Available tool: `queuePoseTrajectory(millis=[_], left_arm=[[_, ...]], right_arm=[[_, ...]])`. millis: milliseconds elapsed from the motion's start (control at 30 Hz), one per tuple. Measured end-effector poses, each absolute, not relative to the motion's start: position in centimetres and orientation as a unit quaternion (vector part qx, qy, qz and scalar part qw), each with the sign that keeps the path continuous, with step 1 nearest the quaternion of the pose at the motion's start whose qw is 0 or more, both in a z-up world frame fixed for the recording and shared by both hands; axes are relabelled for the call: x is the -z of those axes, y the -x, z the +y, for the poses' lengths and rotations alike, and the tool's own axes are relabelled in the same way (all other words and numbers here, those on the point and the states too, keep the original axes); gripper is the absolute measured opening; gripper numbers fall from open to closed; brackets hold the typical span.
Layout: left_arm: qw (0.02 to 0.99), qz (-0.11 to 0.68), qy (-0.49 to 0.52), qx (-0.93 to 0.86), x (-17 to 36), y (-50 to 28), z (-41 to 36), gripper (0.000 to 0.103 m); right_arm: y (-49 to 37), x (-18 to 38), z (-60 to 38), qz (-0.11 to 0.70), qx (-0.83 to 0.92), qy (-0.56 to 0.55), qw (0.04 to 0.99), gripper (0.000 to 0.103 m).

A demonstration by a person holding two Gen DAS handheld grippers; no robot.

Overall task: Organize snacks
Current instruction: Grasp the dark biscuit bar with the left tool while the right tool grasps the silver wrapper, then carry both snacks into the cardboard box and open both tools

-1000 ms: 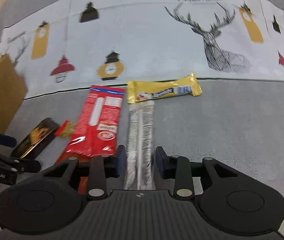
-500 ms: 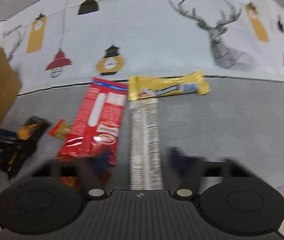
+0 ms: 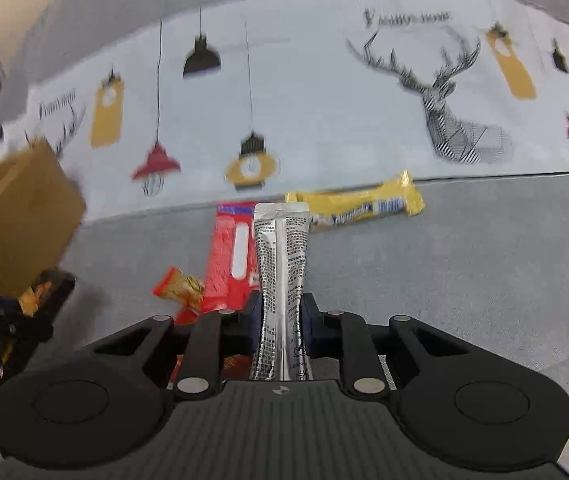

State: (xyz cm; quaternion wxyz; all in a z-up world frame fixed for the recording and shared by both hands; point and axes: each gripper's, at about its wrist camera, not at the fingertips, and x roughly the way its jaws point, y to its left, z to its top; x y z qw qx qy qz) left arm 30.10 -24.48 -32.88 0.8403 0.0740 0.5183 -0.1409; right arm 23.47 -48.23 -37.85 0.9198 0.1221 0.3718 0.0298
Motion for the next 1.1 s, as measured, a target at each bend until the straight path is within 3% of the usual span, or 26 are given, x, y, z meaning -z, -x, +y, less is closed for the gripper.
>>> queuePoseTrajectory(millis=[167,567,867,1100], left_arm=[[0.846,0.510,-0.043,0.150,31.5,-27.6,-22.6,0.043],[0.871,0.469,-0.025,0.144,26.6,-22.4,-16.9,0.043],[0.941,0.322,-0.055,0.085,15.8,-18.1,-10.0,0.043],[0.963,0.262,-0.001,0.069,10.6,-14.7,-3.8,0.043]], right_arm=[[-21.3,37.3,-49.2,0.378,0.008,-0.166,0.911,0.021],[-15.7,31.6,-41.8,0.360,-0.018,-0.146,0.922,0.021],[-14.5,19.5,-30.2,0.279,-0.092,-0.122,0.948,0.021],[-13.2,11.6,-23.6,0.211,-0.159,-0.102,0.959,0.021]])
